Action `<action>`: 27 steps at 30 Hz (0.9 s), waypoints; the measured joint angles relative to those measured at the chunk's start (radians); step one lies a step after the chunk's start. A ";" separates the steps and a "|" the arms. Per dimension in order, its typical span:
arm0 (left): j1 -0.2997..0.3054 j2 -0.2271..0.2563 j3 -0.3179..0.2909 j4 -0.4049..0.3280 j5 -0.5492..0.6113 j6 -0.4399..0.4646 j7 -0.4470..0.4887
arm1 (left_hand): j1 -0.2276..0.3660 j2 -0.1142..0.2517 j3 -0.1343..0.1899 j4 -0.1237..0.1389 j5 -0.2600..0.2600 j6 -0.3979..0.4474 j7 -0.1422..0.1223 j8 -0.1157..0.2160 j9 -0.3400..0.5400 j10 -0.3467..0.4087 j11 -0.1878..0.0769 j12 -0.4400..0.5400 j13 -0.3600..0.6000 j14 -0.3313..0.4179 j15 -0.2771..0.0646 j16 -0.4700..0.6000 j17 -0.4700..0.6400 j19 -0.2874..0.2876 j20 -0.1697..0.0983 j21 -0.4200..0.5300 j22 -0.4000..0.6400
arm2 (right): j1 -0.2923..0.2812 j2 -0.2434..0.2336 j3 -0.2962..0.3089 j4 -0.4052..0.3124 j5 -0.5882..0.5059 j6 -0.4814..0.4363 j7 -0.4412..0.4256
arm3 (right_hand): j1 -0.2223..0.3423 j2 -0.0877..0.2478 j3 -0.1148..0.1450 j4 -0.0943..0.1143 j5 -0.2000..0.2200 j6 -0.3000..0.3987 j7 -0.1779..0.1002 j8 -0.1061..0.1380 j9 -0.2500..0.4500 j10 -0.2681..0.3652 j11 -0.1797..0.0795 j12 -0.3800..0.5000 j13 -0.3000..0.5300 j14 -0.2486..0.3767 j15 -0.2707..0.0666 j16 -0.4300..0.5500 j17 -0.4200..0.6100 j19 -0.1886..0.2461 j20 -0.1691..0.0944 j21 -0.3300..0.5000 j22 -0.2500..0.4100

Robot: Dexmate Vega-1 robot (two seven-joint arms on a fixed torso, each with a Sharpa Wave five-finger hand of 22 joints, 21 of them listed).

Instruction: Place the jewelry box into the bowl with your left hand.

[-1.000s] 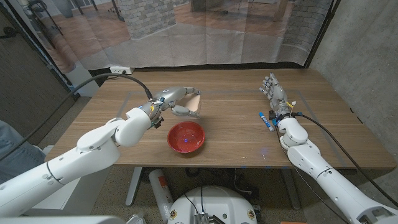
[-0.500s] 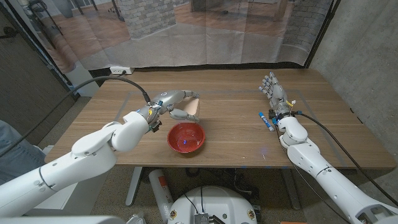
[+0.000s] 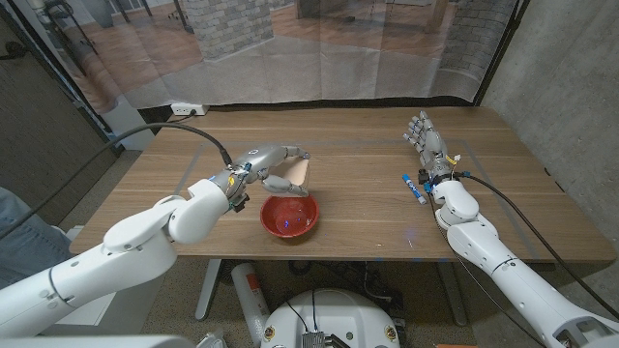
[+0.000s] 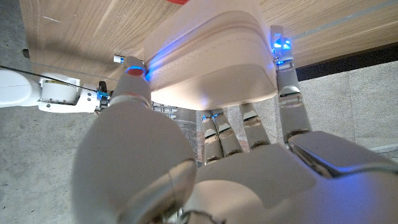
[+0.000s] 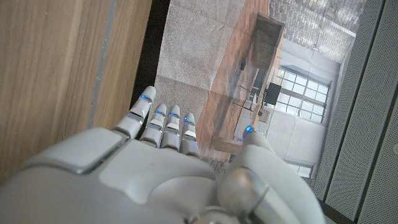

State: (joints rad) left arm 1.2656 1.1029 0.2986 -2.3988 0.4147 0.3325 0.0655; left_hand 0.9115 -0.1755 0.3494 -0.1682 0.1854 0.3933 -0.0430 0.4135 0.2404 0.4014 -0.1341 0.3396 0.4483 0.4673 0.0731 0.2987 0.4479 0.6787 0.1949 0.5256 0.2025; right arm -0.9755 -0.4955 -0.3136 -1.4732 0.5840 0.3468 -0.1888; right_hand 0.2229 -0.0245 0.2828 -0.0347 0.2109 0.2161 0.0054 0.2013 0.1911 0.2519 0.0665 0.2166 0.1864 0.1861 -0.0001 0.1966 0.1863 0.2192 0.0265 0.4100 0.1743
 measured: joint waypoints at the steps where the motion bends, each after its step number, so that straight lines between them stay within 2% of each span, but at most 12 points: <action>1: 0.009 0.003 -0.006 -0.005 0.001 0.003 0.002 | 0.000 0.000 0.000 0.000 0.000 0.000 0.000 0.000 0.000 0.000 0.000 0.000 0.000 0.000 0.000 -0.002 0.000 0.000 0.000 0.000 0.000 | 0.000 -0.001 0.000 0.000 0.000 0.000 0.000 | 0.000 0.000 0.000 0.000 0.000 0.000 0.000 0.000 0.000 0.000 0.000 0.000 0.000 0.000 0.000 0.000 0.000 0.000 0.000 0.000 0.000; 10: 0.057 0.018 -0.038 -0.028 0.003 0.025 0.011 | 0.000 0.000 0.000 0.000 -0.003 0.005 -0.005 0.000 -0.002 0.000 0.000 -0.001 0.003 0.002 -0.001 -0.001 0.000 0.000 0.000 0.008 0.000 | -0.007 -0.005 0.003 -0.006 0.001 0.000 0.000 | 0.000 0.000 0.000 0.000 0.000 0.000 0.000 0.000 0.000 0.000 0.000 0.000 0.000 0.000 0.000 0.000 0.000 0.000 0.000 -0.008 0.000; 11: 0.083 0.025 -0.056 -0.039 0.005 0.031 0.012 | 0.000 0.000 0.000 0.000 -0.003 0.005 -0.005 0.000 -0.002 0.000 0.000 -0.001 0.003 0.002 -0.001 -0.001 0.000 0.000 0.000 0.008 0.000 | -0.008 -0.007 0.004 -0.008 0.002 0.000 0.000 | 0.000 0.000 0.000 0.000 0.000 0.000 0.000 0.000 0.000 0.000 0.000 0.000 0.000 0.000 0.000 0.000 0.000 0.000 0.000 -0.008 0.000; 18: 0.135 0.035 -0.090 -0.060 0.013 0.060 0.016 | 0.000 0.000 0.000 0.000 -0.003 0.005 -0.005 0.000 -0.002 0.005 0.005 -0.001 0.007 0.002 -0.001 -0.001 0.004 0.000 0.000 0.008 0.000 | -0.014 -0.013 0.006 -0.017 0.004 -0.005 0.000 | 0.000 0.000 0.000 0.000 0.000 0.000 0.000 0.000 0.000 0.000 0.000 0.000 0.000 0.000 0.000 0.000 0.000 0.003 -0.004 -0.008 0.000; 27: 0.167 0.035 -0.103 -0.069 0.022 0.078 0.019 | 0.000 0.000 0.000 0.000 -0.003 0.005 -0.005 -0.001 -0.001 0.009 0.002 -0.006 0.008 0.002 -0.001 -0.002 0.004 0.000 0.000 0.014 0.000 | -0.019 -0.017 0.009 -0.024 0.006 -0.006 0.000 | 0.000 0.000 0.000 0.000 0.000 0.000 0.000 0.000 0.000 0.000 0.000 0.000 0.000 0.000 0.000 0.000 0.000 0.003 -0.003 -0.008 0.000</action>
State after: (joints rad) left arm 1.4328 1.1378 0.1956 -2.4683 0.4364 0.4105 0.0849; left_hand 0.9115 -0.1755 0.3494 -0.1682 0.1825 0.3983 -0.0485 0.4121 0.2395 0.4105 -0.1325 0.3336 0.4567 0.4691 0.0717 0.2972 0.4524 0.6787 0.1949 0.5398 0.2021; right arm -0.9941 -0.5122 -0.3047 -1.4969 0.5899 0.3404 -0.1890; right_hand 0.2229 -0.0246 0.2828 -0.0346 0.2109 0.2161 0.0054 0.2013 0.1911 0.2518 0.0665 0.2166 0.1864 0.1860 -0.0001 0.1966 0.1865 0.2226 0.0230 0.4023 0.1743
